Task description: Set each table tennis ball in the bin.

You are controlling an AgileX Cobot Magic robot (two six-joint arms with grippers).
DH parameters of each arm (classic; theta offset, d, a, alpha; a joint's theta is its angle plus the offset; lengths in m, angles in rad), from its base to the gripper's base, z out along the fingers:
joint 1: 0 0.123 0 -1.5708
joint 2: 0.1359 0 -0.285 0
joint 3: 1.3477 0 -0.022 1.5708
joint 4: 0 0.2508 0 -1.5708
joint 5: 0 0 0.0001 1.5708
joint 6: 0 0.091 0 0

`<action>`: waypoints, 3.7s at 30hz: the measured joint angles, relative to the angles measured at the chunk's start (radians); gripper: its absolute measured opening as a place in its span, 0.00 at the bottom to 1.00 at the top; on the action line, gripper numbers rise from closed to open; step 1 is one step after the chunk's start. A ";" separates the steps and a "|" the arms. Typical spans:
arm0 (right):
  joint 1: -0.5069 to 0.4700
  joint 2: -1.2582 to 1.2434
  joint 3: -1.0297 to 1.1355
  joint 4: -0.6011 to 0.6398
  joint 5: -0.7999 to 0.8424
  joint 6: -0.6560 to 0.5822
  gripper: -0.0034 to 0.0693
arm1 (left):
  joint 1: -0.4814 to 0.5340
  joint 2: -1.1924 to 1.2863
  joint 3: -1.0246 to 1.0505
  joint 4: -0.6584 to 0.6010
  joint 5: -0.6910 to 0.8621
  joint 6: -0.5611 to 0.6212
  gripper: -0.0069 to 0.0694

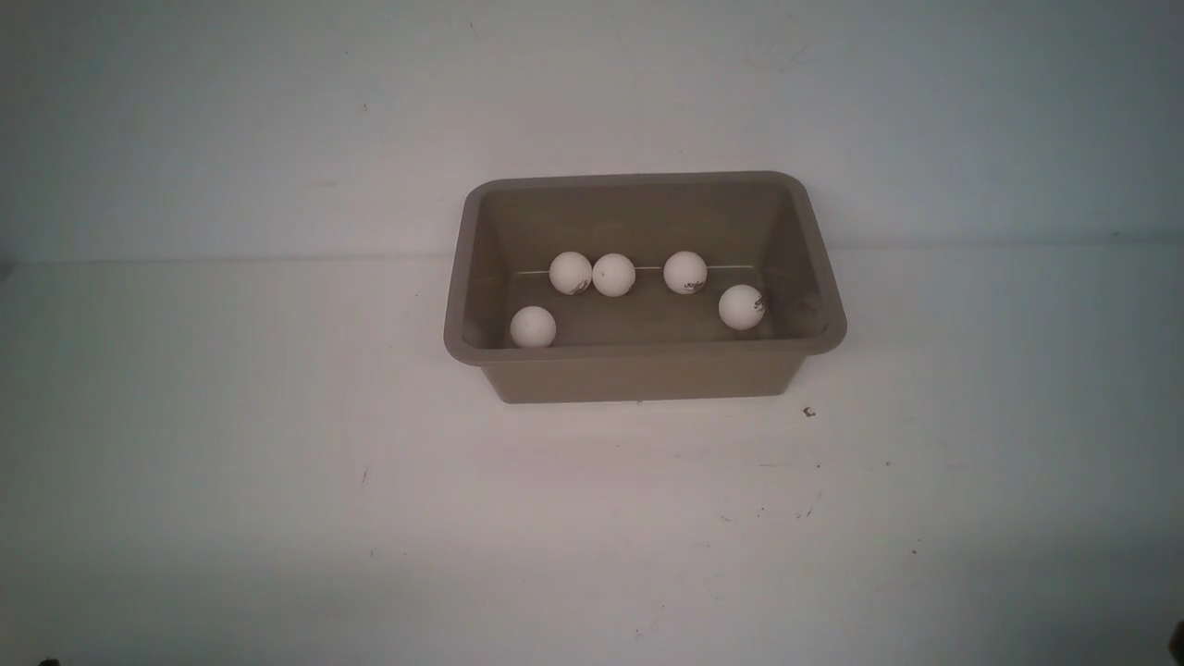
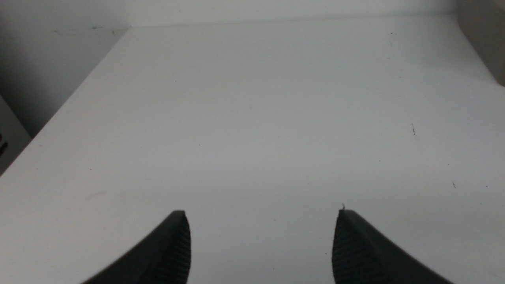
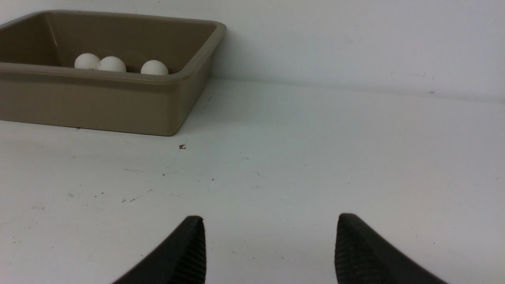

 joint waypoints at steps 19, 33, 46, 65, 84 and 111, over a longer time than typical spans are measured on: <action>0.000 0.000 0.000 0.000 0.000 0.000 0.61 | 0.000 0.000 0.000 0.000 0.000 0.000 0.66; 0.000 0.000 0.000 0.000 0.001 0.000 0.61 | -0.082 0.000 0.000 0.000 0.000 0.000 0.66; 0.000 0.000 0.000 0.000 0.001 0.000 0.61 | -0.060 0.000 0.000 0.000 0.000 0.000 0.66; 0.000 0.000 0.000 0.000 0.001 0.000 0.61 | -0.060 0.000 0.000 0.000 0.000 0.000 0.66; 0.000 0.000 0.000 0.000 0.001 0.000 0.61 | -0.060 0.000 0.000 0.000 0.000 0.000 0.66; 0.000 0.000 0.000 0.000 0.001 0.001 0.61 | -0.060 0.000 0.000 0.000 0.000 0.003 0.66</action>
